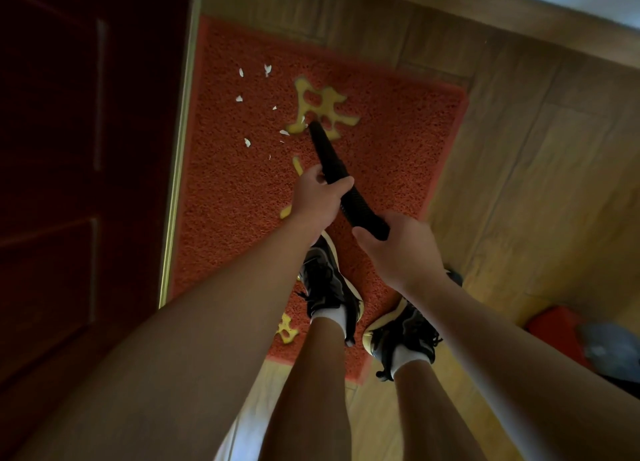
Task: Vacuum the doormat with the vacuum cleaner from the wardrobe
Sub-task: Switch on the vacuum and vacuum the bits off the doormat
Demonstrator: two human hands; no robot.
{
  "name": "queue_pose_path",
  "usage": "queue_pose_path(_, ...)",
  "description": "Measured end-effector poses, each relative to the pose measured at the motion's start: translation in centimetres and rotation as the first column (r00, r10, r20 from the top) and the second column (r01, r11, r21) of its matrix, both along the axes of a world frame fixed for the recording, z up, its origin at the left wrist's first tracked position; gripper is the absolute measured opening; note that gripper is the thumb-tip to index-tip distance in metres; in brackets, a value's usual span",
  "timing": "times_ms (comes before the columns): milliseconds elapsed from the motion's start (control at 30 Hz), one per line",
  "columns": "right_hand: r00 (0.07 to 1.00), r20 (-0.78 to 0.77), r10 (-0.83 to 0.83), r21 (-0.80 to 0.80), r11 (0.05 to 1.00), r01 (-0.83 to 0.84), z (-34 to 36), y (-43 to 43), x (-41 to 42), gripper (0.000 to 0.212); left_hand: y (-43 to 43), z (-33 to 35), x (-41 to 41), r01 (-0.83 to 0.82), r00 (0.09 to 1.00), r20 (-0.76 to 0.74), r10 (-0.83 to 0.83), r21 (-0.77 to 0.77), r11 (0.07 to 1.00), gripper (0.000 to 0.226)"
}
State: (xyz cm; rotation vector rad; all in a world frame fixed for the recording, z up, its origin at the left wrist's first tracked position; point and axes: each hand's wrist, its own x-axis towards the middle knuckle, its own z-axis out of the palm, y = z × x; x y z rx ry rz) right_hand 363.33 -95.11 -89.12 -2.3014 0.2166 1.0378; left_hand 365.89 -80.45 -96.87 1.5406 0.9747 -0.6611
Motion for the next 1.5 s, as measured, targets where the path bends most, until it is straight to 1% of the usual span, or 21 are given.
queue_pose_path(267,1.0,-0.002,0.014,0.007,1.0,-0.014,0.1,0.1,-0.1,0.029,0.1,0.3,-0.2,-0.014,1.0,-0.016,0.015,0.007,1.0,0.037)
queue_pose_path(467,1.0,0.006,0.015,0.001,1.0,-0.015,0.0,0.5,-0.3,0.028,0.4,0.4,-0.5,-0.034,0.999,-0.015,0.034,0.004,0.999,0.027)
queue_pose_path(867,1.0,-0.008,0.019,0.001,1.0,-0.019,0.3,1.4,0.4,0.032,1.2,0.6,0.2,-0.026,1.0,-0.001,0.027,0.019,0.999,0.027)
queue_pose_path(1100,0.999,0.002,0.036,0.003,0.999,-0.036,0.5,1.5,0.7,0.033,1.4,0.9,0.3,-0.037,0.999,0.005,0.037,0.001,0.999,0.022)
queue_pose_path(1233,0.999,0.016,0.043,0.002,0.999,-0.043,0.6,1.6,0.8,0.034,1.5,1.0,0.6,-0.05,0.999,0.011,0.05,-0.006,0.999,0.023)
queue_pose_path(1500,0.999,0.006,0.045,0.016,0.999,-0.045,0.1,1.6,0.9,0.034,1.5,1.0,0.6,-0.069,0.997,0.02,0.069,-0.023,0.997,0.019)
